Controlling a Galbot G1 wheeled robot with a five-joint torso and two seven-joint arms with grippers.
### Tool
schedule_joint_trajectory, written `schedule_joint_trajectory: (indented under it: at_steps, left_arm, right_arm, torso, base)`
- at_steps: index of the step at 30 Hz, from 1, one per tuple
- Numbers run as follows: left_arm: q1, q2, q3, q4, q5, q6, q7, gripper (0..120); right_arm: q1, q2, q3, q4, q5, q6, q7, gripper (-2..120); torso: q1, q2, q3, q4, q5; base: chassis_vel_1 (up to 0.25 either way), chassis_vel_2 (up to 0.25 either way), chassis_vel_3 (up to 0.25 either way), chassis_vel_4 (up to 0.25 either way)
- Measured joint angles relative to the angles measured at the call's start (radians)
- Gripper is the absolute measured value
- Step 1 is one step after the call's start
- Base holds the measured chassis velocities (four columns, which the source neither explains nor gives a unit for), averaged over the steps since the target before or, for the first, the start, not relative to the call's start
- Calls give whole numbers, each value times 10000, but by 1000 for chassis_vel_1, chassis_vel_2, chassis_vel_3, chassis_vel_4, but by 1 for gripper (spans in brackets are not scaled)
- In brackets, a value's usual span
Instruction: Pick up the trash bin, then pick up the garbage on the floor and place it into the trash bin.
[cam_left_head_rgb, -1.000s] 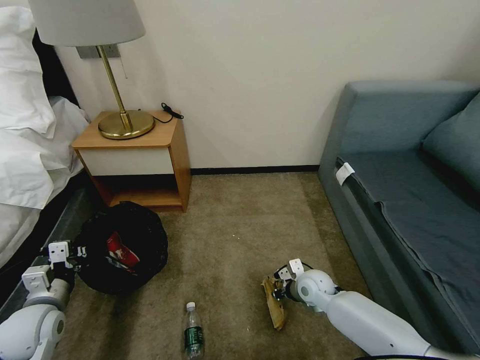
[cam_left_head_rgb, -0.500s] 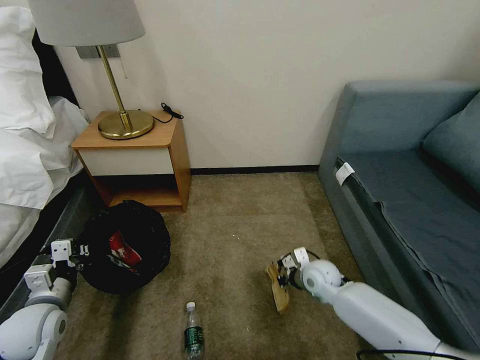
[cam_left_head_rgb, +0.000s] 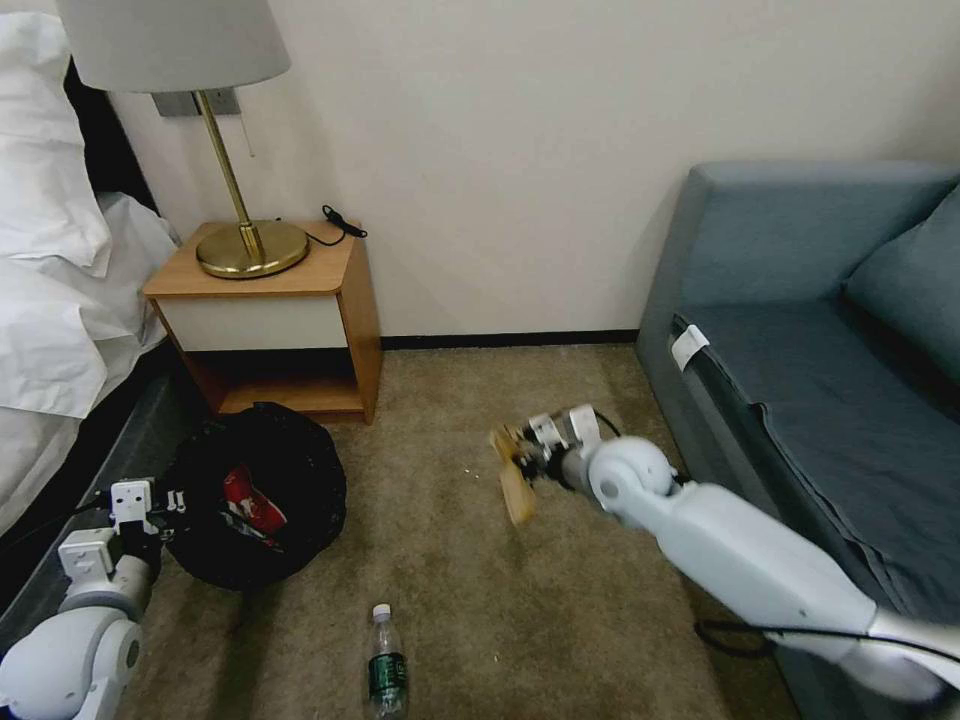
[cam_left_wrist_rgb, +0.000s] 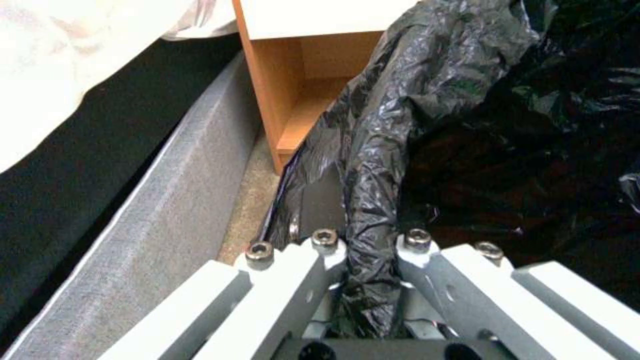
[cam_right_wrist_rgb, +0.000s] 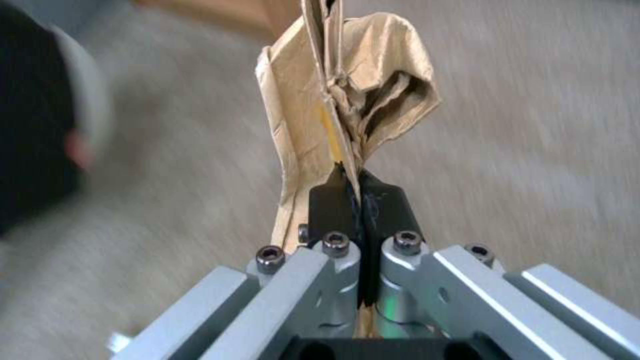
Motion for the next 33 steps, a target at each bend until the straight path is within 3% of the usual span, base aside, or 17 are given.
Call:
schedule_joint_trajectory:
  at_steps: [5, 11, 13, 15, 17, 23, 33]
  left_arm:
    - [-13, -109, 78, -3, 22, -69, 0, 1]
    - [-51, -162, 115, 23, 27, -116, 10, 1]
    - [-111, -208, 162, 46, 66, -116, 12, 1]
    - [-130, -218, 176, 54, 79, -116, 12, 1]
    - [-225, -245, 230, 107, 120, -94, 5, 1]
    - [-307, -265, 295, 112, 140, -1, -12, 1]
    - [-395, -203, 354, 64, 131, 50, -16, 1]
  right_arm:
    - [1408, 498, -859, 652, 868, 447, -35, 0]
    - [1970, 1046, -1397, 848, 1188, 843, -155, 0]
    - [2334, 1955, -1818, 852, 1552, 1088, -179, 0]
    - [2415, 2173, -1915, 802, 1637, 1106, -179, 0]
    - [2728, 3113, -2402, 307, 1812, 1184, -287, 0]
    - [2802, 4010, -2781, -495, 1726, 1233, -315, 0]
    - [2506, 4481, -3155, -1308, 1294, 1318, -294, 0]
  torso:
    - [0, 0, 0, -1, -2]
    - [0, -1, 0, -2, -2]
    - [0, 0, 0, 1, 0]
    - [-1, 0, -1, 2, -1]
    - [0, -1, 0, 1, -3]
    - [-1, 0, 0, 1, -3]
    - [-1, 0, -1, -2, -1]
  base:
    - [0, 0, 0, 0]
    - [0, 0, 0, 0]
    - [0, 0, 0, 0]
    - [0, 0, 0, 0]
    - [0, 0, 0, 0]
    - [0, 0, 0, 0]
    - [0, 0, 0, 0]
